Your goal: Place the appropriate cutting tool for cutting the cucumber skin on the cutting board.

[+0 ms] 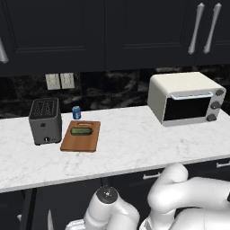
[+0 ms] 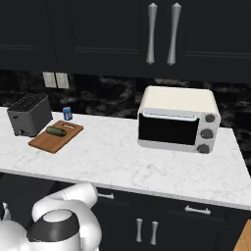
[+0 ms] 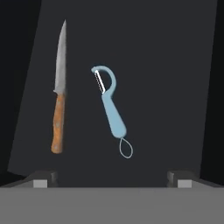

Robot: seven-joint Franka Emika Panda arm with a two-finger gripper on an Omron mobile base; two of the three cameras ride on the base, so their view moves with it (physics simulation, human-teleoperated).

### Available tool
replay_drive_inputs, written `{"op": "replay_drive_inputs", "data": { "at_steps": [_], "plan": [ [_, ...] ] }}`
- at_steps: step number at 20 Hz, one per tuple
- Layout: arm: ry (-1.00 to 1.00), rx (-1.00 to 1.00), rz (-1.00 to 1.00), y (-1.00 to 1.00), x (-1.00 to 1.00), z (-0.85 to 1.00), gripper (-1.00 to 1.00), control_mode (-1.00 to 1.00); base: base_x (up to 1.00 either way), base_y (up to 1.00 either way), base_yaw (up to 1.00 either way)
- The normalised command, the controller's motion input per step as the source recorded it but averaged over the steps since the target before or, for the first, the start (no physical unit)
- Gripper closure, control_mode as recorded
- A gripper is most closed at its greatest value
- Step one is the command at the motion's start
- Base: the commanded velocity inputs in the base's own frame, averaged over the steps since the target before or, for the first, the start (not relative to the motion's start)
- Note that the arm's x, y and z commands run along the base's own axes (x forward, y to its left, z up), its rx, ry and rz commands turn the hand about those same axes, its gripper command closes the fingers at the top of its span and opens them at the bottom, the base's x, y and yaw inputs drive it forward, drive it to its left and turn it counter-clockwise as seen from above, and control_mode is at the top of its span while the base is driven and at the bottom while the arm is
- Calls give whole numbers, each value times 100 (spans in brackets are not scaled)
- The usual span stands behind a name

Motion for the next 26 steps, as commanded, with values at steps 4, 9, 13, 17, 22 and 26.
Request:
{"op": "replay_drive_inputs", "data": {
  "at_steps": [4, 9, 13, 17, 22, 26],
  "plan": [
    [1, -3, 7, 29, 26, -15, -100, -100, 0, 0, 0],
    [4, -4, 8, 26, 11, -23, -100, -100, 0, 0, 0],
    [9, -7, 4, 26, 3, -32, -100, -100, 0, 0, 0],
    [5, -12, 2, 19, 0, -38, -100, -100, 0, 0, 0],
    [0, -17, 0, 0, 0, -16, -100, -100, 0, 0, 0],
    [0, -19, 0, 0, 0, -6, -100, -100, 0, 0, 0]
  ]
}}
